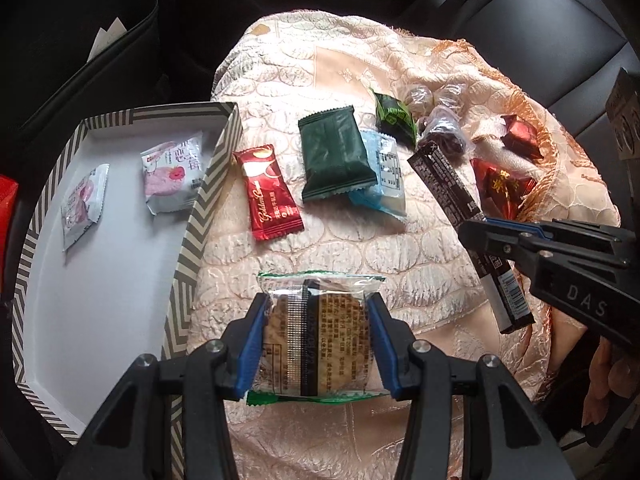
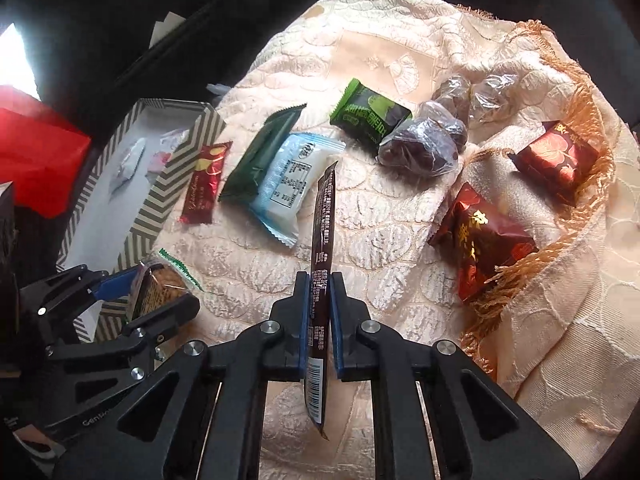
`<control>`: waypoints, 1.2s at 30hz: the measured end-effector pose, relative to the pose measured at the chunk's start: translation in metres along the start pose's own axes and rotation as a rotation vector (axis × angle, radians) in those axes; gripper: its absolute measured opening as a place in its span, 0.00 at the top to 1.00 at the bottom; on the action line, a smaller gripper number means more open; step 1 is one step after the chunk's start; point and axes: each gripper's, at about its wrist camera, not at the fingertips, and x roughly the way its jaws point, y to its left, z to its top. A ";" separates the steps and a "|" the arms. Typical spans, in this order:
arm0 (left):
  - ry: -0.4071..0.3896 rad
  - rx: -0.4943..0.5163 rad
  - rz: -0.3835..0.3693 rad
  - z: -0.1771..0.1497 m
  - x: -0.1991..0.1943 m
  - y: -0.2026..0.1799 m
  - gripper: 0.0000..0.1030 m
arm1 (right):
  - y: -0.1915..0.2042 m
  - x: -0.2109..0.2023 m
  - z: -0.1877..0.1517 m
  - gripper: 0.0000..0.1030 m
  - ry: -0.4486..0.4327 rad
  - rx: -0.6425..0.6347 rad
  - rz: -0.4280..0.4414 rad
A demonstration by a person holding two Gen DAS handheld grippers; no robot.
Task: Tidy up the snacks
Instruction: 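Carry the biscuit pack and brown stick bar into the box with both grippers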
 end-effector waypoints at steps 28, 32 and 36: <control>-0.056 -0.231 0.263 0.031 -0.011 0.174 0.50 | 0.132 0.032 0.073 0.92 0.007 -0.050 0.268; -0.041 -0.263 0.280 0.038 0.002 0.190 0.50 | 0.149 0.049 0.084 0.92 0.031 -0.043 0.285; -0.016 -0.312 0.265 0.042 0.016 0.206 0.50 | 0.164 0.071 0.095 0.92 0.055 -0.025 0.294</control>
